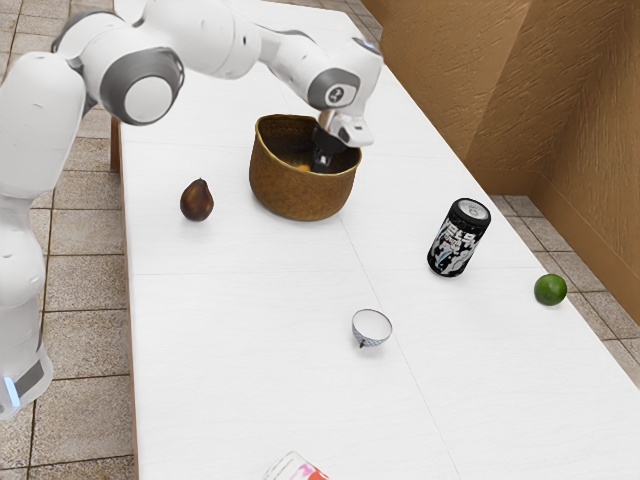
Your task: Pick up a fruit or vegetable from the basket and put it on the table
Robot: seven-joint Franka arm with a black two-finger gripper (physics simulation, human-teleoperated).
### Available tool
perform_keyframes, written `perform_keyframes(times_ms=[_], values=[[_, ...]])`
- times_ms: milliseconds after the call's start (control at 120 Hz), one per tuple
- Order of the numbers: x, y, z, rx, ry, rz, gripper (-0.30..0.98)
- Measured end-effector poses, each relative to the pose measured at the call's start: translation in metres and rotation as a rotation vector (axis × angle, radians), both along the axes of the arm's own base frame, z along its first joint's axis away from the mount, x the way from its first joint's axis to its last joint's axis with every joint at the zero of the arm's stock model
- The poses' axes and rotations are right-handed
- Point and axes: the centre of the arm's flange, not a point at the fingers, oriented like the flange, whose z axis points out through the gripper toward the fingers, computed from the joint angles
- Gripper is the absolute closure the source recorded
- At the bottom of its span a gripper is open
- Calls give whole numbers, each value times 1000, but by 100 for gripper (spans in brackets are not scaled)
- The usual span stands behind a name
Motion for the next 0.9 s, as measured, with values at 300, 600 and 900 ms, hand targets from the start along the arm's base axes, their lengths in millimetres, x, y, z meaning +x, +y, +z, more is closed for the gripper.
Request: perform_keyframes(times_ms=[300,600,900], values=[[1,1,-5,-1,0,-2,3],[-1,11,-10,-4,7,10,1],[-6,22,-13,-15,8,29,-14]])
